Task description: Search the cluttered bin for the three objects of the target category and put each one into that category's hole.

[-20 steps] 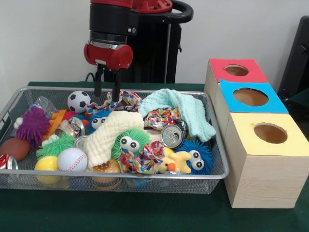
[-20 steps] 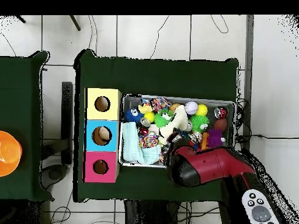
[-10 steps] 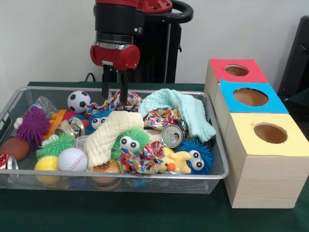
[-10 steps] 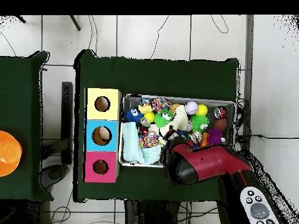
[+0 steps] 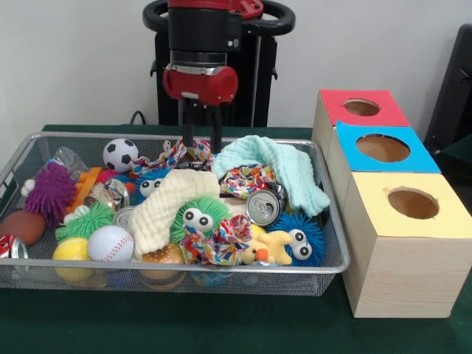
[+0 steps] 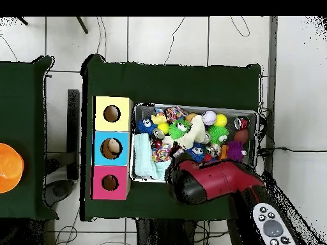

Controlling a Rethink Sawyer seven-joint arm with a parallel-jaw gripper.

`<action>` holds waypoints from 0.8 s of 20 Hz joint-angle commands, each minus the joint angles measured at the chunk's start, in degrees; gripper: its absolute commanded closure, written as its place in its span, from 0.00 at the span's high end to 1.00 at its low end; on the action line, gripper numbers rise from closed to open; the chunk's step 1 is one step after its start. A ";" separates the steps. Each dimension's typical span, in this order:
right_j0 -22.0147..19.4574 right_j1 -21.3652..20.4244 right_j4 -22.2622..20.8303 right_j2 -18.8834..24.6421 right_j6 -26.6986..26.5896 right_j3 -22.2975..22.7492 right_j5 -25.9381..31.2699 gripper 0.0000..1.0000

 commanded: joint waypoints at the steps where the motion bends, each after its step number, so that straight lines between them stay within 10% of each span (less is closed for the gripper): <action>1: 4.96 2.18 2.68 0.13 2.65 3.01 -2.07 1.00; 16: 13.45 9.30 6.00 -9.10 6.58 0.92 -13.43 1.00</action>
